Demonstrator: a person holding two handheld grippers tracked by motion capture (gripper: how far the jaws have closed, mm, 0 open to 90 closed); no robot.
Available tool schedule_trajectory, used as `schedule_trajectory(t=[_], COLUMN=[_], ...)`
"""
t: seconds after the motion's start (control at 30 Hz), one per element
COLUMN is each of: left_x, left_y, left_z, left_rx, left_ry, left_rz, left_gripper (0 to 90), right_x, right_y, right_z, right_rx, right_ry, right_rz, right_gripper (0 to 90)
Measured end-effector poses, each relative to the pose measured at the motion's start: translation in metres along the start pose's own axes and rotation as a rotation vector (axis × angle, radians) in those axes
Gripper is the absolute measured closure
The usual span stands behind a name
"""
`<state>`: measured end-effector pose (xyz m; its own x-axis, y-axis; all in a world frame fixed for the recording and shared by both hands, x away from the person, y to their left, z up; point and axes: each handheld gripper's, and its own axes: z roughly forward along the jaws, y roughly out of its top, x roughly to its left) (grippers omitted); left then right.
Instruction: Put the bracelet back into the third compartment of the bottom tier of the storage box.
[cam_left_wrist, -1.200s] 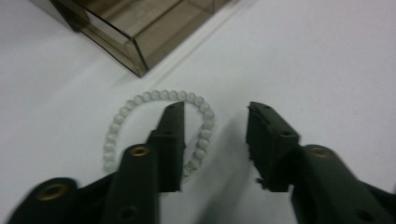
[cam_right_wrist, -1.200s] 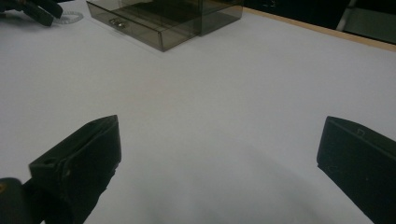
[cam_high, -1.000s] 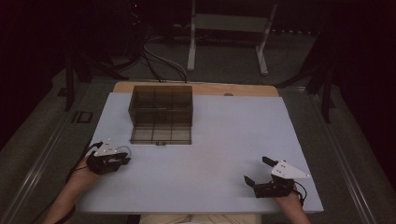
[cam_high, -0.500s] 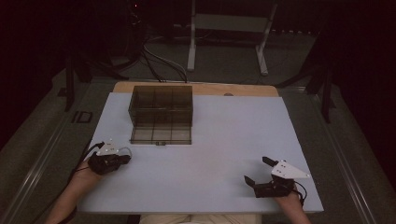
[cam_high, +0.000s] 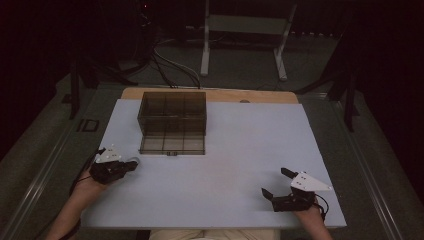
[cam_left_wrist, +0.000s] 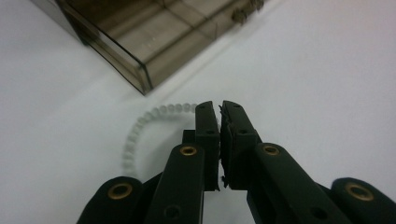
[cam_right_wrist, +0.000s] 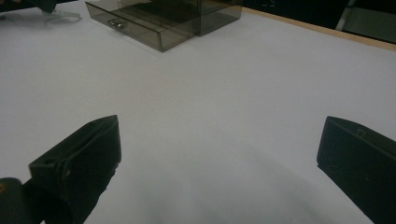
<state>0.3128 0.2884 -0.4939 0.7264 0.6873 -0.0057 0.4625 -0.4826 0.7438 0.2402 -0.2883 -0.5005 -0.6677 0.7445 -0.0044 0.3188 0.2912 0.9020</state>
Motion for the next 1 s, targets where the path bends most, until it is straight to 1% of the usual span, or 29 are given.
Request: schedule_trajectory(t=[0.03,0.17,0.27,0.37,0.43,0.47,0.53,0.57,0.73,0.8,0.83,0.87,0.93,1.0], left_x=[0.002,0.004,0.007,0.009,0.013,0.014,0.014,0.014,0.013,0.013,0.012,0.012,0.009,0.008], left_y=[0.003,0.006,0.009,0.011,0.015,0.016,0.018,0.02,0.028,0.031,0.033,0.034,0.036,0.038], left_z=[-0.004,-0.007,-0.012,-0.014,-0.019,-0.02,-0.022,-0.023,-0.026,-0.027,-0.027,-0.027,-0.026,-0.026], left_rx=[-0.007,-0.017,-0.025,-0.036,-0.056,-0.059,-0.067,-0.067,-0.065,-0.073,-0.074,-0.073,-0.074,-0.084], left_ry=[0.005,0.019,0.042,0.046,0.053,0.061,0.048,0.053,0.05,0.044,0.031,0.03,0.026,0.024], left_rz=[-0.004,-0.007,-0.007,-0.013,-0.025,-0.021,-0.028,-0.026,-0.011,-0.014,-0.015,-0.007,-0.005,0.001], left_gripper=[88.2,88.2,88.2,88.2,88.2,88.2,88.2,88.2,88.2,88.2,88.2,88.2,88.2,88.2], right_x=[0.0,0.0,0.0,0.0,0.0,0.0,0.0,0.0,0.0,0.0,0.0,0.0,0.0,-0.001], right_y=[0.0,0.0,0.0,0.0,0.0,0.0,0.0,0.0,0.0,0.0,0.0,0.0,0.0,0.0], right_z=[0.0,0.0,-0.001,0.0,0.0,0.0,0.0,-0.001,0.0,0.0,0.0,0.0,-0.001,-0.001], right_rx=[0.0,-0.002,-0.003,-0.003,-0.001,-0.002,-0.004,-0.003,-0.002,-0.001,-0.002,-0.004,-0.004,-0.003], right_ry=[0.0,0.0,0.001,0.001,0.001,0.001,0.0,0.0,0.001,0.001,0.001,0.0,0.0,0.0], right_rz=[0.0,-0.002,0.002,0.003,-0.001,-0.003,-0.001,0.001,-0.001,-0.003,-0.004,-0.003,-0.002,0.0], right_gripper=[0.0,0.0,0.0,0.0,0.0,0.0,0.0,0.0,0.0,0.0,0.0,0.0,0.0,0.0])
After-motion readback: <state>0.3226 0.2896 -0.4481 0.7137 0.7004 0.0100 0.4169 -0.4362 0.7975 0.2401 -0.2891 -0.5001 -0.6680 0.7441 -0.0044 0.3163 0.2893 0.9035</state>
